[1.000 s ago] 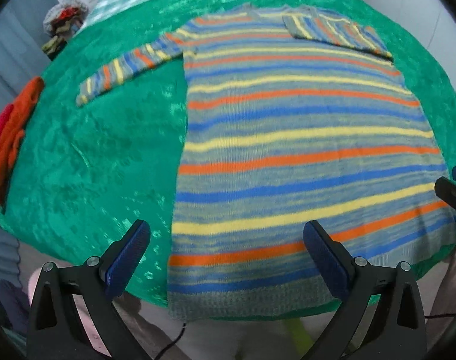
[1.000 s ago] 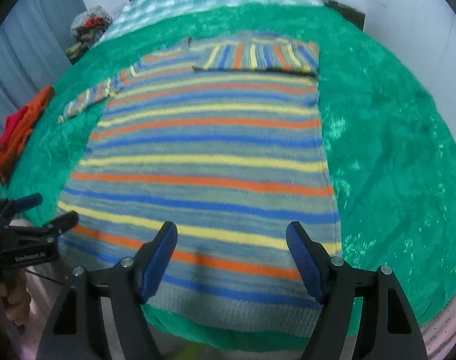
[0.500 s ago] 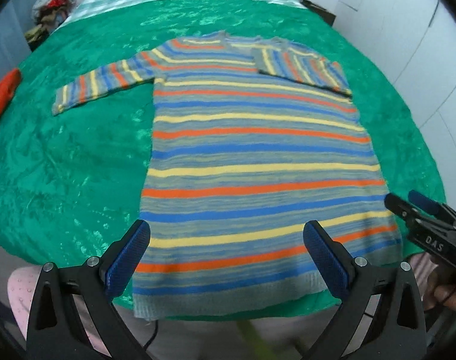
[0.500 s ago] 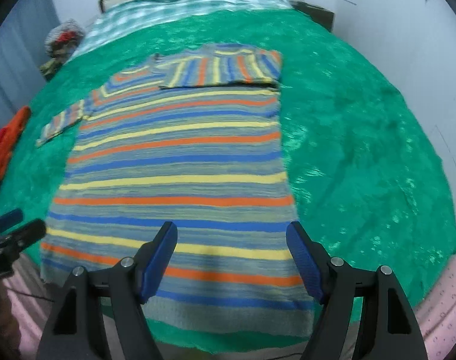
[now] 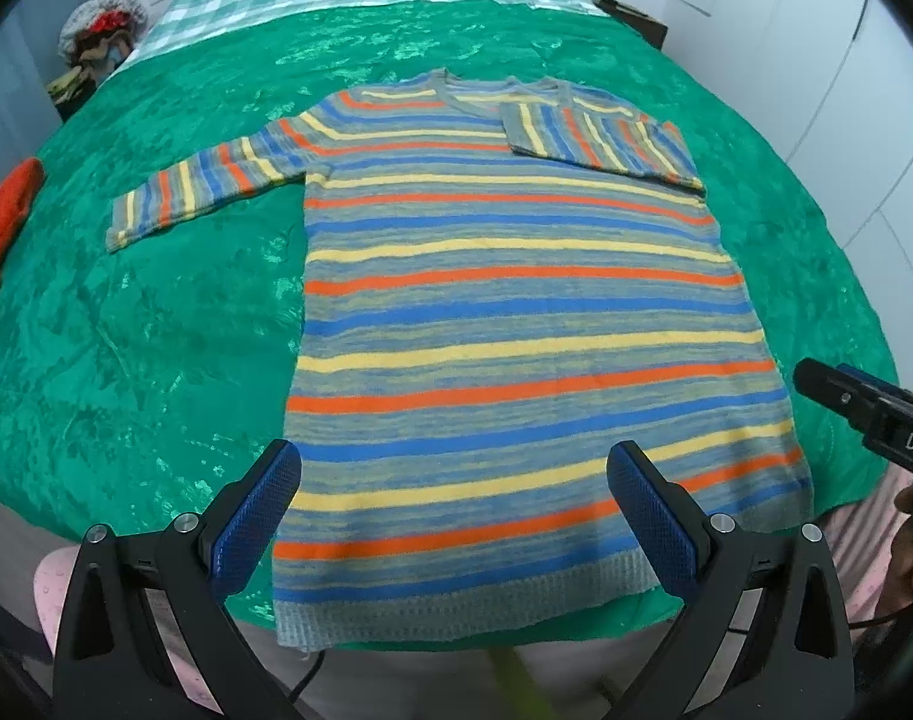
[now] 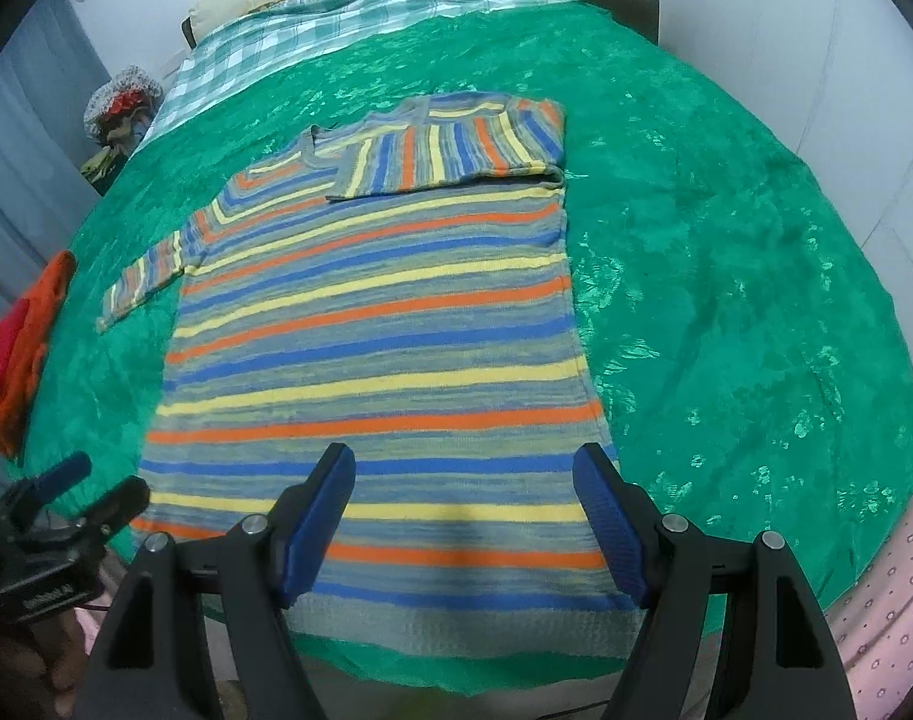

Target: Fold small clothes

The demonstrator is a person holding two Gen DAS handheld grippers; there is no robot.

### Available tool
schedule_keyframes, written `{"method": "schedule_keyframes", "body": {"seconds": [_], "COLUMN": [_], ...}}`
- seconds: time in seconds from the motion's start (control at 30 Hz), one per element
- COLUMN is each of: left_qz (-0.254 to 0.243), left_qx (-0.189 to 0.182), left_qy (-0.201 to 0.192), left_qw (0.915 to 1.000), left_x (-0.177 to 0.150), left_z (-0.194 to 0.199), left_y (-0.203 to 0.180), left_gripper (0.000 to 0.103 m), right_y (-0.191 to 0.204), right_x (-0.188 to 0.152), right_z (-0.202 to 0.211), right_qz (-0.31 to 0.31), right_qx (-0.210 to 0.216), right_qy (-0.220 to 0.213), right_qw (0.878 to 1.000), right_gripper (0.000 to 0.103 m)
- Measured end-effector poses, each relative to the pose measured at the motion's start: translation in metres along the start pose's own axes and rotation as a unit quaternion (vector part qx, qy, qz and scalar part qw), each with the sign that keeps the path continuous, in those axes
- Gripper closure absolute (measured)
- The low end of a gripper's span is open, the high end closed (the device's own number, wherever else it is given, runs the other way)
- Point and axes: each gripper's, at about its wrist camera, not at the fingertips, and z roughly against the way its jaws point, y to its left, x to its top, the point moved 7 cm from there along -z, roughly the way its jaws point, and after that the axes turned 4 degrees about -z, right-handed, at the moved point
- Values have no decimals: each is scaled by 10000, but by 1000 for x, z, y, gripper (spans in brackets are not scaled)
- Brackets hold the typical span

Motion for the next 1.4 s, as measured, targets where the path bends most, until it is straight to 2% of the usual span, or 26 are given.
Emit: {"method": "schedule_keyframes", "body": {"seconds": [0.9, 1.1, 1.2, 1.33, 1.4], "left_qz": [227, 468, 586, 1287, 1894], "left_qx": [76, 265, 405, 443, 455], "left_qy": [206, 231, 135, -61, -178], "left_qw": [9995, 9983, 9974, 9907, 9807], "left_x": [-2, 11, 27, 56, 71], "left_z": [-16, -28, -33, -45, -56], "left_y": [22, 65, 103, 179, 229], "left_gripper": [1, 1, 1, 1, 1], "right_y": [3, 5, 7, 8, 8], "right_x": [6, 6, 7, 8, 8], "right_z": [-3, -4, -3, -3, -5], "right_qz": [-70, -18, 51, 142, 178], "right_qx": [-34, -25, -40, -115, -145], "right_qy": [131, 149, 104, 66, 77], "right_qw": [9999, 9999, 9999, 9998, 9997], "right_gripper": [28, 28, 28, 28, 28]}}
